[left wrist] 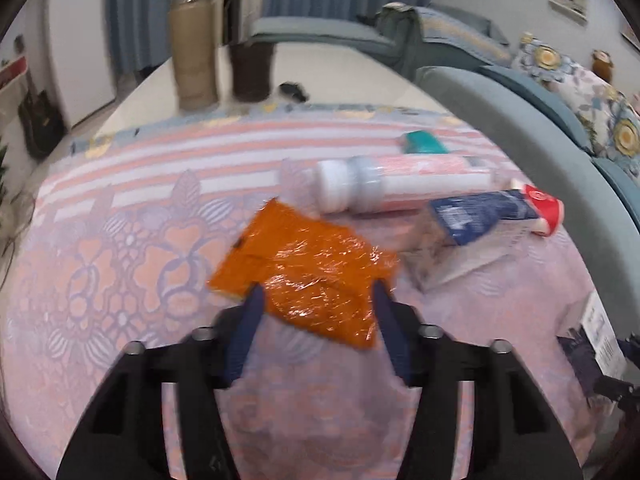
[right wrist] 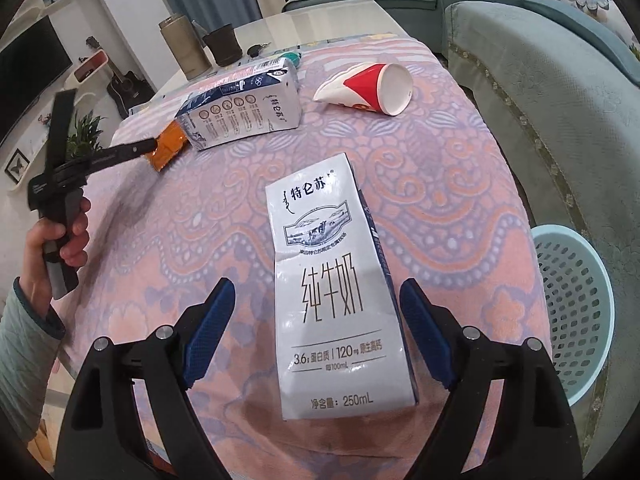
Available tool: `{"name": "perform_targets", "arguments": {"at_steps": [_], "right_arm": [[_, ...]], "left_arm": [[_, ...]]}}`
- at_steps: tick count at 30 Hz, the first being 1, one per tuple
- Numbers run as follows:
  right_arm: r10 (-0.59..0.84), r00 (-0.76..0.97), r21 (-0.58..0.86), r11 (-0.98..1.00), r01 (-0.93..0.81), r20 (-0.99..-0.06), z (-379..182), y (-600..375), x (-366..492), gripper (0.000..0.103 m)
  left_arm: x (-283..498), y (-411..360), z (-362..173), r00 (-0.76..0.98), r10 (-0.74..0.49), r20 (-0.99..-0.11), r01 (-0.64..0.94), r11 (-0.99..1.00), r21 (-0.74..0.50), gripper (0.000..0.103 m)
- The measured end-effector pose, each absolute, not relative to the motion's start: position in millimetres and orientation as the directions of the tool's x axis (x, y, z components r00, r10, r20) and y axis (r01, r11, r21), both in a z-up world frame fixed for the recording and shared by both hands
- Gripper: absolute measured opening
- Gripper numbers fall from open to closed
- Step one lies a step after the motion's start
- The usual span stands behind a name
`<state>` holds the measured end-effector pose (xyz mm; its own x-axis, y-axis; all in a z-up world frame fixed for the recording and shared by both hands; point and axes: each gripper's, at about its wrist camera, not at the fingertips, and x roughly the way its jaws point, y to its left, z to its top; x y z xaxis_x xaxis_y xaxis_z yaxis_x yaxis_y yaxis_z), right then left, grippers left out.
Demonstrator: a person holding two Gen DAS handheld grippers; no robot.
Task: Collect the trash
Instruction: 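Grasp the white milk carton with the right tool while the left tool reaches the orange wrapper, then grasp the orange snack wrapper with the left tool, then carry the wrapper and milk carton over the wastebasket and open both tools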
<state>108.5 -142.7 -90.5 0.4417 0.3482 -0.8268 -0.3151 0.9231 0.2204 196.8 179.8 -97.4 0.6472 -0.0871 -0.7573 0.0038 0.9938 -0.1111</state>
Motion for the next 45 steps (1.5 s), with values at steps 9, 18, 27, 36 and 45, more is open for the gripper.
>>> {"name": "perform_targets", "arguments": {"at_steps": [9, 18, 27, 36, 45], "right_arm": [[0.369, 0.437, 0.245, 0.917, -0.315, -0.82, -90, -145, 111, 0.08], [0.347, 0.433, 0.215, 0.921, -0.325, -0.832, -98, -137, 116, 0.08], [0.271, 0.436, 0.131, 0.937, -0.324, -0.858, -100, -126, 118, 0.055], [0.27, 0.591, 0.104, 0.948, -0.3, -0.76, -48, -145, 94, 0.053], [0.184, 0.737, 0.102, 0.983, -0.155, -0.65, 15, -218, 73, 0.053]], "left_arm": [[223, 137, -124, 0.563, -0.025, -0.826, 0.078, 0.997, 0.023, 0.068], [219, 144, -116, 0.577, -0.035, -0.816, 0.089, 0.996, 0.021, 0.001], [174, 150, -84, 0.653, -0.188, -0.734, 0.123, 0.982, -0.142, 0.0], [129, 113, -7, 0.701, -0.46, -0.545, 0.34, 0.887, -0.313, 0.0], [124, 23, 56, 0.661, -0.622, -0.42, 0.526, 0.783, -0.331, 0.0]]}}
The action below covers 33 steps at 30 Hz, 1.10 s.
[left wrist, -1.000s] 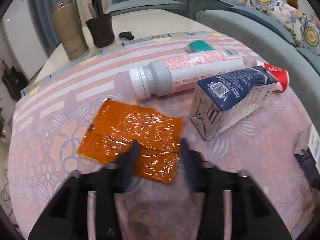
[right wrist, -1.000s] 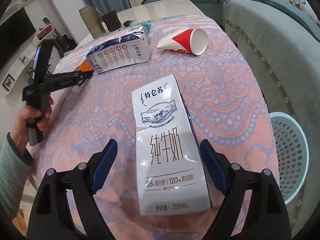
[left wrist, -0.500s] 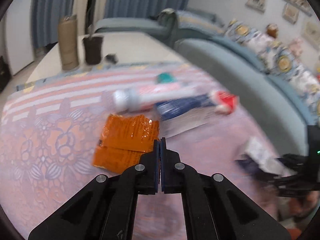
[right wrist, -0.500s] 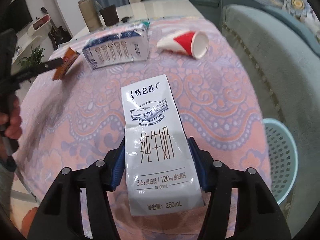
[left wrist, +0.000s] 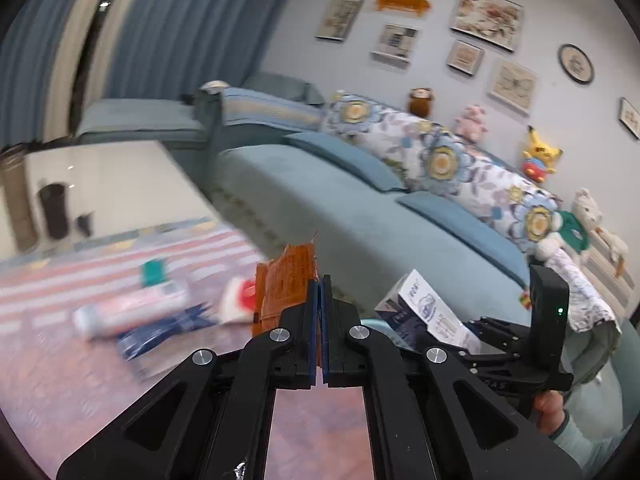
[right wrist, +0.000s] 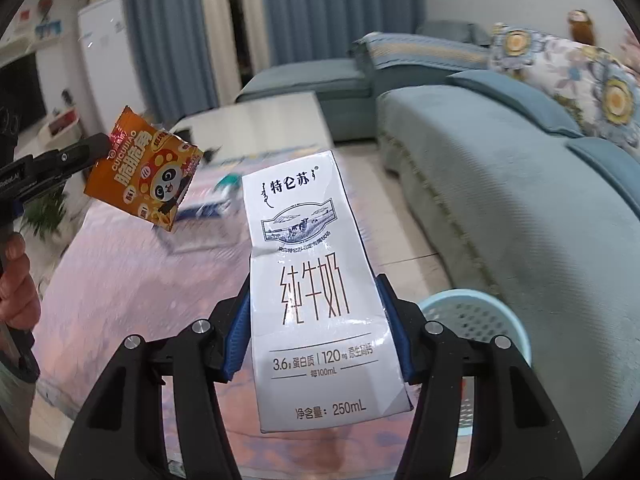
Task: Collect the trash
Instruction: 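Carry the wrapper and milk carton over the wastebasket and open both tools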
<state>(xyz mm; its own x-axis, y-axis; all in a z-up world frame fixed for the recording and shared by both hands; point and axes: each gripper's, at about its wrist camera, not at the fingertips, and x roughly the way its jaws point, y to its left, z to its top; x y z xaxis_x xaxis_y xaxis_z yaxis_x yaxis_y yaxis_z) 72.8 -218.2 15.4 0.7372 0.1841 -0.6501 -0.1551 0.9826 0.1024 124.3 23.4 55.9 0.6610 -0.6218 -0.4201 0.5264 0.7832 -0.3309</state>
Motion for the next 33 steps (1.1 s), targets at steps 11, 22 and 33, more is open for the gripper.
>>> {"name": "perform_targets", "arguments": {"at_steps": [11, 22, 33], "right_arm": [[0.059, 0.753, 0.144, 0.988, 0.048, -0.655, 4, -323, 67, 0.053], [0.015, 0.642, 0.224, 0.944, 0.244, -0.767, -90, -405, 74, 0.054], [0.021, 0.531, 0.252, 0.896, 0.366, -0.847, -160, -434, 85, 0.056]], "left_arm": [[146, -120, 51, 0.514, -0.742, -0.43, 0.664, 0.662, -0.349, 0.0], [177, -219, -39, 0.32, -0.756, -0.57, 0.67, 0.606, -0.428, 0.0], [195, -259, -116, 0.216, -0.685, -0.695, 0.62, 0.647, -0.444, 0.0]]}}
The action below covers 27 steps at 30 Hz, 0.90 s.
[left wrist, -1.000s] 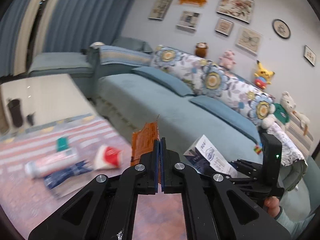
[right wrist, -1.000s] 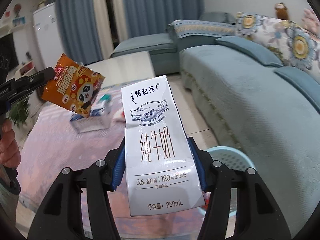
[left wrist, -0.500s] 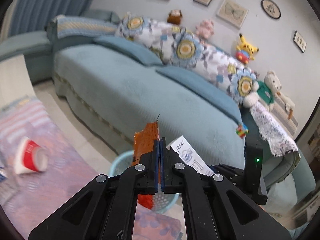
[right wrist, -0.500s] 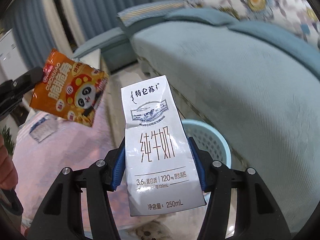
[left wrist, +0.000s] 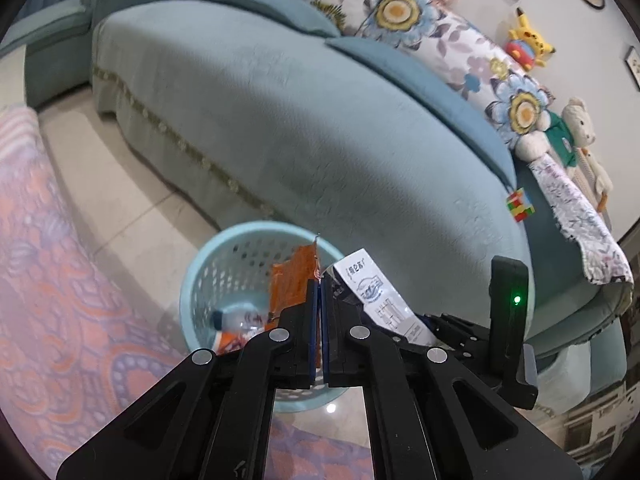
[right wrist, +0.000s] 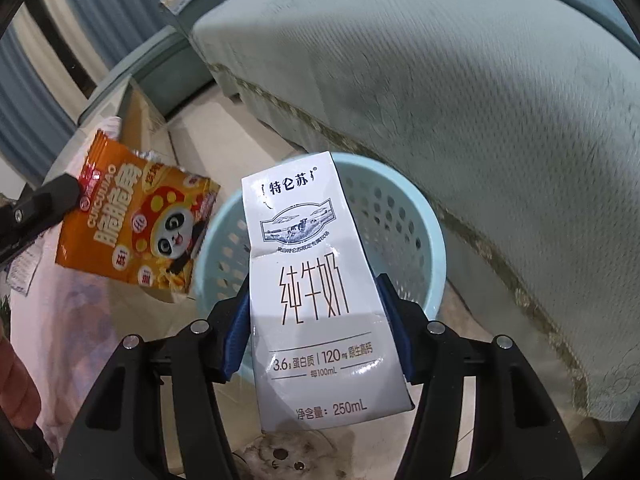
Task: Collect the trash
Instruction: 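Carry the wrapper and milk carton over the wastebasket and open both tools, then grasp the second milk carton with the left tool while the right tool grasps the red cup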
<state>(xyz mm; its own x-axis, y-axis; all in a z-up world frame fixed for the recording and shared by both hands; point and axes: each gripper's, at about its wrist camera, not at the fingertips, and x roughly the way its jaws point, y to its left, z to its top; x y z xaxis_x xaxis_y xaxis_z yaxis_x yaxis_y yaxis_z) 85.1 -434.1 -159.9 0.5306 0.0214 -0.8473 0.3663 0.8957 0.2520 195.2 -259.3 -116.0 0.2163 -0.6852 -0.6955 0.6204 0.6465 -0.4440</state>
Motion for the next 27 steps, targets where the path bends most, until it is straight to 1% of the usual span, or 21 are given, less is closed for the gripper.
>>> {"name": "perform_targets", "arguments": {"at_steps": [1, 2, 5, 6, 8, 10, 14, 15, 17, 18, 20, 24, 27], "right_arm": [[0.026, 0.527, 0.257, 0.893, 0.37, -0.849, -164, -436, 84, 0.056], [0.026, 0.525, 0.26, 0.89, 0.376, -0.851, -167, -437, 85, 0.056], [0.032, 0.521, 0.269, 0.882, 0.387, -0.853, -170, -439, 86, 0.056], [0.027, 0.521, 0.266, 0.881, 0.39, -0.853, -170, -439, 86, 0.056], [0.029, 0.523, 0.268, 0.882, 0.388, -0.852, -171, -440, 87, 0.056], [0.023, 0.528, 0.263, 0.885, 0.385, -0.849, -166, -438, 84, 0.056], [0.033, 0.554, 0.269, 0.897, 0.351, -0.832, -148, -428, 82, 0.056], [0.04, 0.566, 0.272, 0.904, 0.33, -0.823, -139, -422, 81, 0.056], [0.052, 0.596, 0.268, 0.922, 0.279, -0.801, -117, -405, 82, 0.056], [0.058, 0.61, 0.263, 0.931, 0.253, -0.79, -106, -395, 83, 0.056], [0.069, 0.632, 0.257, 0.943, 0.21, -0.772, -88, -377, 85, 0.056], [0.11, 0.68, 0.238, 0.966, 0.097, -0.725, -50, -327, 96, 0.056], [0.139, 0.697, 0.227, 0.973, 0.035, -0.703, -33, -291, 111, 0.056]], "left_arm": [[196, -258, -119, 0.216, -0.68, -0.701, 0.613, 0.653, -0.444, 0.002], [197, -257, -123, 0.212, -0.675, -0.707, 0.605, 0.658, -0.448, 0.009], [199, -250, -126, 0.222, -0.664, -0.714, 0.593, 0.674, -0.441, 0.026], [199, -249, -126, 0.225, -0.664, -0.714, 0.591, 0.675, -0.442, 0.028], [201, -244, -123, 0.233, -0.672, -0.703, 0.582, 0.676, -0.453, 0.036], [200, -239, -117, 0.244, -0.68, -0.692, 0.58, 0.674, -0.458, 0.039], [193, -226, -100, 0.248, -0.701, -0.668, 0.581, 0.66, -0.476, 0.04], [191, -221, -94, 0.253, -0.707, -0.66, 0.581, 0.656, -0.481, 0.042], [184, -205, -78, 0.279, -0.719, -0.636, 0.578, 0.655, -0.487, 0.05], [181, -196, -70, 0.293, -0.725, -0.624, 0.576, 0.654, -0.49, 0.051], [174, -168, -50, 0.333, -0.733, -0.594, 0.569, 0.658, -0.493, 0.055], [165, -114, -20, 0.429, -0.706, -0.563, 0.542, 0.7, -0.465, 0.058], [164, -54, -2, 0.528, -0.654, -0.542, 0.468, 0.757, -0.457, 0.061]]}}
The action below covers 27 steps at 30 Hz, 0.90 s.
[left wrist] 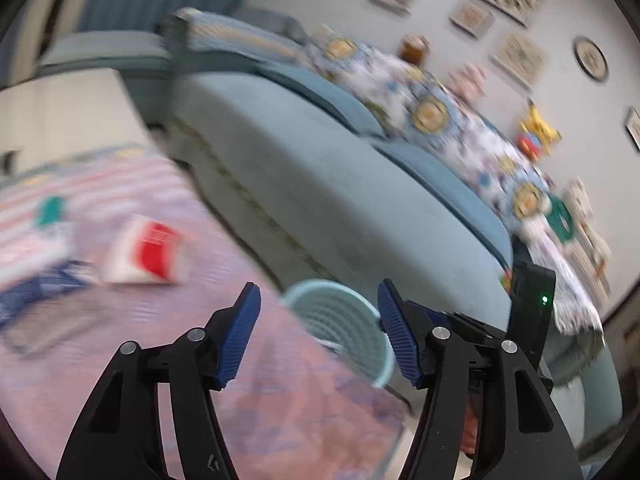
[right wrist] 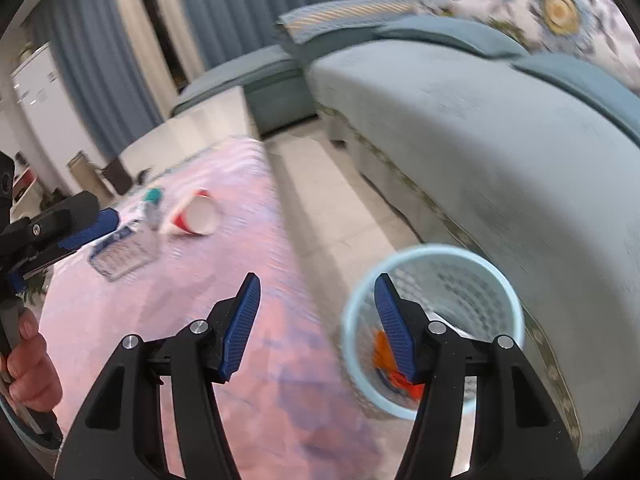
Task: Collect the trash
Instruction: 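Grasp the second milk carton with the left tool while the right tool grasps the red cup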
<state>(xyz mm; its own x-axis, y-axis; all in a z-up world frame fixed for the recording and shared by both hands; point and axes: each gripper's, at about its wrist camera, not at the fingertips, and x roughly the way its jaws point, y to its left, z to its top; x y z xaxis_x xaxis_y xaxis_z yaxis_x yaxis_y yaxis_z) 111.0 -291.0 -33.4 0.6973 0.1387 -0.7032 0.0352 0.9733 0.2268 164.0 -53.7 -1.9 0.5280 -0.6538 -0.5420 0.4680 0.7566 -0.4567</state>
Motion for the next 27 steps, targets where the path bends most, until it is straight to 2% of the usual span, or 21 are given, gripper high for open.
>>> {"name": "perform_targets", "arguments": {"at_steps": [3, 9, 13, 21, 23, 27], "right_arm": [[0.186, 0.696, 0.247, 0.969, -0.013, -0.694, -27, -263, 133, 0.056], [0.243, 0.678, 0.241, 0.965, -0.099, -0.694, -26, -215, 186, 0.056], [0.272, 0.65, 0.236, 0.961, -0.145, -0.709, -35, -191, 221, 0.056], [0.301, 0.593, 0.233, 0.954, -0.191, -0.747, -60, -151, 284, 0.054], [0.31, 0.567, 0.23, 0.95, -0.21, -0.763, -67, -143, 293, 0.033], [0.293, 0.572, 0.187, 0.953, -0.237, -0.766, -68, -136, 287, 0.029]], "left_arm": [[166, -5, 4, 0.6, -0.583, -0.547, 0.392, 0.811, -0.434, 0.063], [189, 80, -10, 0.688, -0.375, -0.622, 0.196, 0.92, -0.338, 0.063], [214, 107, -32, 0.674, -0.332, -0.66, 0.117, 0.93, -0.349, 0.063], [237, 110, -64, 0.625, -0.384, -0.679, 0.149, 0.914, -0.379, 0.063], [235, 103, -67, 0.603, -0.416, -0.681, 0.192, 0.904, -0.382, 0.063], [211, 91, -67, 0.541, -0.492, -0.682, 0.286, 0.87, -0.401, 0.063]]}}
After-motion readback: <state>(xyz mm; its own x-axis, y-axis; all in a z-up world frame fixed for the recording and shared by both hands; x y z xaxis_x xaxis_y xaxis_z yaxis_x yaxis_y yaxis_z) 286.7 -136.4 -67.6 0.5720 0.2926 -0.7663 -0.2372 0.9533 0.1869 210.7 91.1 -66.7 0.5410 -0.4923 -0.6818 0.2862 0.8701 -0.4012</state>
